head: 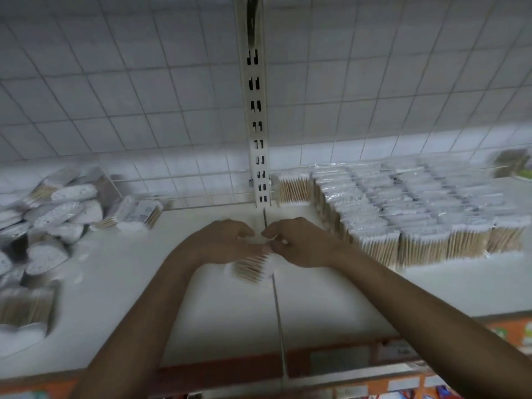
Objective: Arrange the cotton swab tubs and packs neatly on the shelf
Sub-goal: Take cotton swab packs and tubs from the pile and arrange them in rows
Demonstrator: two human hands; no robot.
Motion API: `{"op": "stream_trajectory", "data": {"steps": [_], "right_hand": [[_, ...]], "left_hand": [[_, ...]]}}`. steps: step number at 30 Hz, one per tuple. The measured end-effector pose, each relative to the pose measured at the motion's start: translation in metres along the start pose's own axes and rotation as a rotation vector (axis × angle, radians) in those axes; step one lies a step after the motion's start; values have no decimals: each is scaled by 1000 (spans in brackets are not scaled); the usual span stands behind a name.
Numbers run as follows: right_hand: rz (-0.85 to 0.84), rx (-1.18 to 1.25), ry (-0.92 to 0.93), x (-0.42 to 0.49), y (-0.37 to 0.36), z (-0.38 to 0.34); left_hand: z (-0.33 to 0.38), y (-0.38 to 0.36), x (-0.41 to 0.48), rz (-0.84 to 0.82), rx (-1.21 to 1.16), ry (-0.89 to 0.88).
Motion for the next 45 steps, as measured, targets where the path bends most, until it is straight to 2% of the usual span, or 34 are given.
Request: {"op": "stream_trajectory", "data": {"steps": [6, 10, 14, 16, 18, 20, 23, 27, 30, 37, 42, 45], "right_hand": [[11, 324, -119, -22, -12, -6], [11, 283, -55, -43, -15, -12], [190, 310, 20, -67, 11, -9], [282, 289, 46, -85, 34, 2], [409, 319, 51, -104, 60, 21], [484, 450, 14, -124, 79, 45], [554, 645, -34, -151, 98, 84], [620, 909, -118, -191, 116, 133], [688, 966, -167, -214, 128, 171], [760, 1229, -192, -245, 152, 236], [843, 1219, -268, -260, 168, 291], [948, 1164, -307, -275, 182, 323]], "left_hand": [[-5, -6, -14, 139, -159, -3], [6, -5, -26, 255, -93, 21], [45, 8, -40, 357, -93, 30], [71, 13, -46, 392, -218, 22], [98, 17, -54, 413, -515, 18], [127, 14, -59, 408, -738, -4], [175, 0, -60, 438, -840, -102], [233, -34, -46, 400, -963, -153], [278, -55, -39, 363, -1087, -218], [362, -99, -8, 341, -1121, -314], [412, -128, 26, 350, -1051, -307], [442, -143, 41, 398, -964, -312]]}}
Point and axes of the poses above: each hand's wrist, its own x-axis towards the middle knuckle, its own y-axis out of the back of the hand, z = x × y, the point moved 7 cm from there along x, towards the middle knuckle, and after that the axes turned 10 degrees about z, right-handed, at the moved point
